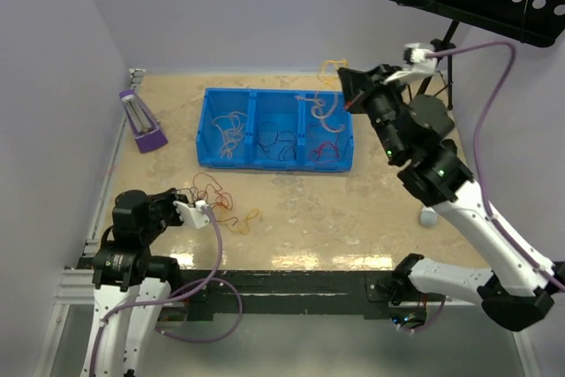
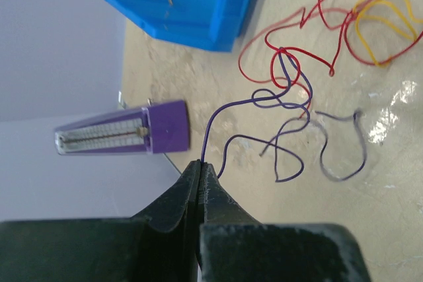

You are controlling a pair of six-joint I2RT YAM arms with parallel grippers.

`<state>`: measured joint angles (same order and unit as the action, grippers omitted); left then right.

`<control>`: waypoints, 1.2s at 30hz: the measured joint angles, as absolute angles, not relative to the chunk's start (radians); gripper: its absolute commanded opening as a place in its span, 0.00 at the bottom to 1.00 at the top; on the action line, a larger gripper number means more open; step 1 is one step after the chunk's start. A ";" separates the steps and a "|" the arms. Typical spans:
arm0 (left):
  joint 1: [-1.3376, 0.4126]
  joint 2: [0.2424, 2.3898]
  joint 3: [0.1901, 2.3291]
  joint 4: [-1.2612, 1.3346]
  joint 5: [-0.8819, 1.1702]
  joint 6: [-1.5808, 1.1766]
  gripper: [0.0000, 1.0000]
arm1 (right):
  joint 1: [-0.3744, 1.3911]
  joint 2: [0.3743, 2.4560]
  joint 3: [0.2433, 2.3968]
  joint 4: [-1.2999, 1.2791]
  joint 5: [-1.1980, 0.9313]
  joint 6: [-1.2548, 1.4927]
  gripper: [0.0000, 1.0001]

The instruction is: Untangle the cables

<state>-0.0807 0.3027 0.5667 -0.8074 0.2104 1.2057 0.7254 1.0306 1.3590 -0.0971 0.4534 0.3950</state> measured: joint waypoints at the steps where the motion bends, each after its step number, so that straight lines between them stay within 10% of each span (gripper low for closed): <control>1: -0.081 0.302 0.588 -0.815 0.235 1.206 0.00 | 0.725 1.063 1.367 -0.082 0.424 0.395 0.00; 16: -0.081 0.308 0.750 -0.966 0.405 1.203 0.00 | 0.754 1.524 1.476 0.089 0.134 0.406 0.00; 36: -0.081 0.312 0.836 -0.971 0.443 1.185 0.00 | 0.895 2.116 1.849 0.052 0.407 0.410 0.00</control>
